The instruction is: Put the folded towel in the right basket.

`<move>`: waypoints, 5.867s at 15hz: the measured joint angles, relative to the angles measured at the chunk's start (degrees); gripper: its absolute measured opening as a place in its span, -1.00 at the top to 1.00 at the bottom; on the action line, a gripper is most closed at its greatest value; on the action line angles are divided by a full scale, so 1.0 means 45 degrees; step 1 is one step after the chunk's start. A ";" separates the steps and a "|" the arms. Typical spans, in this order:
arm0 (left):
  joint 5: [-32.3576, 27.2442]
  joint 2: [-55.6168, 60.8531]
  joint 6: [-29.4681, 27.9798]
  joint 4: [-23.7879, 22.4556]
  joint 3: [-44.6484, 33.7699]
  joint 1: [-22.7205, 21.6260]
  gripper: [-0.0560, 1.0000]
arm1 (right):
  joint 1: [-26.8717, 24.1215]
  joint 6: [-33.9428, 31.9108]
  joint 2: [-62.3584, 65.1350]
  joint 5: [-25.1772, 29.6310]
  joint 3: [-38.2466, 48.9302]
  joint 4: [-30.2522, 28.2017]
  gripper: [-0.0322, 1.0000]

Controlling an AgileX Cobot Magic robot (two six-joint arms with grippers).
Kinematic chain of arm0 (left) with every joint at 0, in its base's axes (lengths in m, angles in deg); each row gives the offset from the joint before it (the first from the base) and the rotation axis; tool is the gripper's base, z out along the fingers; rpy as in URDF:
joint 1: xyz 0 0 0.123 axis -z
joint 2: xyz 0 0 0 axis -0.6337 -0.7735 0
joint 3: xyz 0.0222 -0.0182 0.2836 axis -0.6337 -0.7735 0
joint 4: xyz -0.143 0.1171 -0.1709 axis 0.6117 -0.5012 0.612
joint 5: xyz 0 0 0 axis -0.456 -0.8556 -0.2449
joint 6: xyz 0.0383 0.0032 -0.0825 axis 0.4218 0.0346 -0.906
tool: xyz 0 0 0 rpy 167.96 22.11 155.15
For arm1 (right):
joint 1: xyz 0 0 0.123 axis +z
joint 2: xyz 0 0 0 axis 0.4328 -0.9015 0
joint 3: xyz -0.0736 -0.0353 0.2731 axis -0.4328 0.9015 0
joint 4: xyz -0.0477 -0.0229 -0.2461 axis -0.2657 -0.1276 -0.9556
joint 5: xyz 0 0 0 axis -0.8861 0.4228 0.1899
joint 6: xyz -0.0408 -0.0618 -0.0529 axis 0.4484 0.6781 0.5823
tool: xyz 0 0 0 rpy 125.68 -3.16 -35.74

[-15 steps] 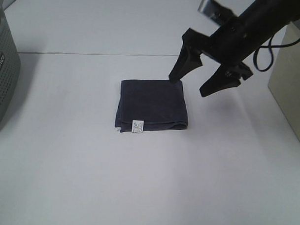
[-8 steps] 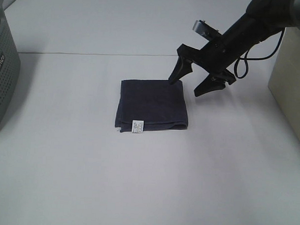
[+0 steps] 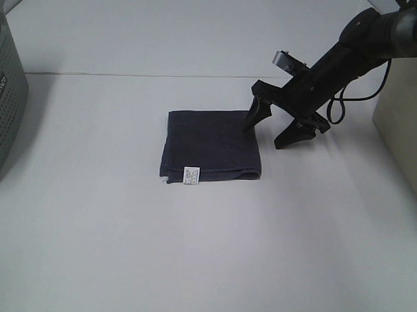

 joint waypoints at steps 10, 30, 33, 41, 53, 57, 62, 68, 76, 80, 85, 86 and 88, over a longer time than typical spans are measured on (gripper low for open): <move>0.0000 0.0000 0.0000 0.0000 0.0000 0.0000 -0.98 | 0.2343 -0.1362 -0.0866 -0.1515 -0.0255 0.0688 0.71; 0.0013 0.0000 0.0000 0.0000 0.0000 0.0000 -0.98 | -0.2992 -0.2521 0.7334 0.3183 -0.5590 -0.6544 0.84; 0.0013 0.0000 0.0000 0.0000 0.0000 0.0000 -0.98 | -0.4991 -0.2508 0.7054 0.3259 -0.5590 -0.7410 0.84; 0.0013 0.0000 0.0000 0.0000 0.0000 0.0000 -0.98 | -0.5768 -0.2674 0.5360 0.3336 -0.5590 -0.8760 0.05; 0.0013 0.0000 0.0000 0.0000 0.0000 0.0000 -0.98 | -0.5768 -0.1464 0.7410 0.3196 -0.3883 -0.6277 -0.95; 0.0013 0.0000 0.0000 0.0000 0.0000 0.0000 -0.98 | -0.5768 -0.1006 1.2350 0.3094 0.1401 -0.6201 -0.95; 0.0013 0.0000 0.0000 0.0000 0.0000 0.0000 -0.98 | -0.5768 0.0089 2.1047 0.2916 0.8849 -0.6290 -0.95; 0.0013 0.0000 0.0000 0.0000 0.0000 0.0000 -0.98 | -0.3247 0.0115 2.5567 0.2419 1.4222 -0.6404 -0.95; 0.0013 0.0000 0.0013 0.0000 0.0000 0.0000 -0.98 | -0.2279 -0.1604 3.0596 0.1872 1.6832 -0.6977 -0.94; 0.0013 0.0000 0.0013 0.0000 0.0000 0.0000 -0.98 | -0.1630 -0.2597 3.0596 0.1859 1.6883 -0.7665 -0.94; 0.0013 0.0000 0.0051 0.0000 0.0000 0.0000 -0.98 | -0.1490 -0.2878 3.0596 0.1859 1.6896 -0.7843 -0.94; 0.0013 0.0000 0.0051 0.0000 0.0000 0.0000 -0.98 | -0.1490 -0.2941 3.0596 0.1859 1.6896 -0.7843 -0.94; 0.0013 0.0000 0.0051 0.0000 0.0000 0.0000 -0.98 | -0.1490 -0.2941 3.0596 0.1859 1.6896 -0.7843 -0.94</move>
